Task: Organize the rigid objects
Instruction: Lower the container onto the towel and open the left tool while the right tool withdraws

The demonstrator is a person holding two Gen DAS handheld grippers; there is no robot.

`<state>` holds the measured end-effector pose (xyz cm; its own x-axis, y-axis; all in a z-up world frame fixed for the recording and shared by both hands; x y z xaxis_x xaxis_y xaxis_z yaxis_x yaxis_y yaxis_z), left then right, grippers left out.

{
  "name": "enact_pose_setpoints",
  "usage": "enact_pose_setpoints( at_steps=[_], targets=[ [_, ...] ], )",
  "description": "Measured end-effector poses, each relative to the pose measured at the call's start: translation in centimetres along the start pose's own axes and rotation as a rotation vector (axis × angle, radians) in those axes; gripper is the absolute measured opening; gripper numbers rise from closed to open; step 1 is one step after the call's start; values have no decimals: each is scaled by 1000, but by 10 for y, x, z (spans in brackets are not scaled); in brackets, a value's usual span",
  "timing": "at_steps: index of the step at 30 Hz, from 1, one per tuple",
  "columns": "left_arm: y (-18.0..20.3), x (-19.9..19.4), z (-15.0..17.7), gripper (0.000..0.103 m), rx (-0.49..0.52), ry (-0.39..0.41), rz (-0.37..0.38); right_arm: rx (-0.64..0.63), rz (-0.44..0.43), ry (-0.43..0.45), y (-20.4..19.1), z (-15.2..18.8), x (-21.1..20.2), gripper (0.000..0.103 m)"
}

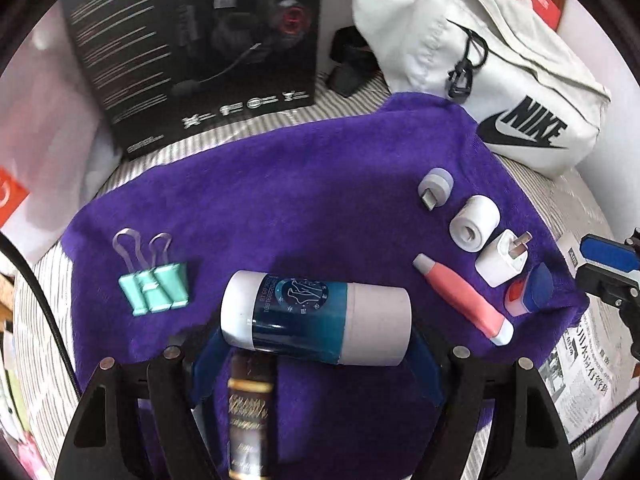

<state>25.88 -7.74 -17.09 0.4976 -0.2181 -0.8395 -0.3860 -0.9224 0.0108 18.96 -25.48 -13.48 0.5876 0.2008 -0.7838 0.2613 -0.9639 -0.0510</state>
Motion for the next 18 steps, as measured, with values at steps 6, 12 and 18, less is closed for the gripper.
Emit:
enact_pose_setpoints(
  at_steps=[6,12,18],
  targets=[
    [11,10,2,78,63,-19,-29,22,0,-6,8,8,-2,28],
    [9,10,4,79,49,-16,-14,28,1,-10,10,11,-2,28],
    [9,9,8,84,58,-30,-13,26,1,-7,9,12,-6,28]
  ],
)
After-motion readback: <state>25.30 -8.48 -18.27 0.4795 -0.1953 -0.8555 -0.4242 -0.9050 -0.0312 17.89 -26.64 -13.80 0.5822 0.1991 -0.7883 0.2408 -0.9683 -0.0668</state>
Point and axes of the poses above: each gripper's, at about its wrist camera, not at the fingertips, and x roughly the way its jaws point, y to its right, z to its underside, the point moved 8 cm from there along x, roughly the way its jaws point, and after that the axes turned 5 degrees about y, right-handed, at the moved point
